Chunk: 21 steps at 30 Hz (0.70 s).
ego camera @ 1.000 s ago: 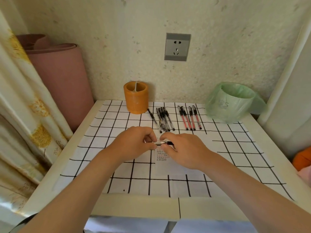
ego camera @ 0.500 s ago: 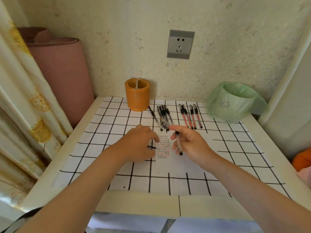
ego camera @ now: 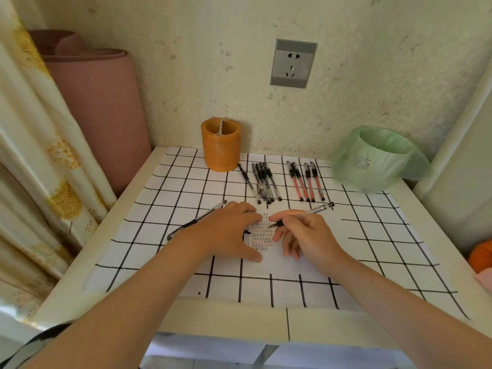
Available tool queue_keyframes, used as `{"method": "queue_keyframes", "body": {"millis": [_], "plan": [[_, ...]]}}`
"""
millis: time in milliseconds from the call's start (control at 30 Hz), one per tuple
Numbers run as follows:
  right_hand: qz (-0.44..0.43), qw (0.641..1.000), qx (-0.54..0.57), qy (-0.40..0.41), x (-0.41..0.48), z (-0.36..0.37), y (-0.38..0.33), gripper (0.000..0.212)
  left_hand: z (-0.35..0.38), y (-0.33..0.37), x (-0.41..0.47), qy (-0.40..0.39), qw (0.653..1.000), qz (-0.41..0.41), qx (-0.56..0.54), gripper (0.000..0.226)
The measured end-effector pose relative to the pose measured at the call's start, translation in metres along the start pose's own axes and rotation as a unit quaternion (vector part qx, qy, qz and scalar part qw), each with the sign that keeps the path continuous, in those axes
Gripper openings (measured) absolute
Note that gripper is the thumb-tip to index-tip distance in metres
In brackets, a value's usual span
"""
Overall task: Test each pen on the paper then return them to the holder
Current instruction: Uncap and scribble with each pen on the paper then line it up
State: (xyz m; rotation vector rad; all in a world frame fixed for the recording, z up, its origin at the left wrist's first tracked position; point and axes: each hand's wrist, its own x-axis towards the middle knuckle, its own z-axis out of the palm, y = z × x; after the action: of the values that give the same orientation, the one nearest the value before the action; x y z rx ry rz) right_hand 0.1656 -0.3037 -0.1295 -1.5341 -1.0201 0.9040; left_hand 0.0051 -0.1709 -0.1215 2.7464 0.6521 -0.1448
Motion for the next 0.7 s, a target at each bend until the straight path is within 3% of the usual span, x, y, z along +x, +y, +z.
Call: {"method": "queue_keyframes", "body": {"millis": [167,333,500,700], "plan": [[0.002,1.000,-0.023,-0.013,0.000,-0.001,0.002,0.028,-0.001,0.004,-0.001,0.005,1.000,-0.006,0.002,0.096],[-0.027,0.996,-0.078,-0.033,0.000,-0.003,0.005,0.012,0.004,0.008,-0.002,0.017,1.000,-0.016,0.013,0.100],[-0.078,0.985,-0.143,-0.051,0.002,-0.001,0.010,0.029,0.005,0.008,0.000,0.020,1.000,-0.020,0.012,0.102],[-0.082,0.983,-0.155,-0.047,0.001,0.000,0.011,0.033,0.004,0.009,0.000,0.018,0.999,-0.024,0.013,0.101]]}}
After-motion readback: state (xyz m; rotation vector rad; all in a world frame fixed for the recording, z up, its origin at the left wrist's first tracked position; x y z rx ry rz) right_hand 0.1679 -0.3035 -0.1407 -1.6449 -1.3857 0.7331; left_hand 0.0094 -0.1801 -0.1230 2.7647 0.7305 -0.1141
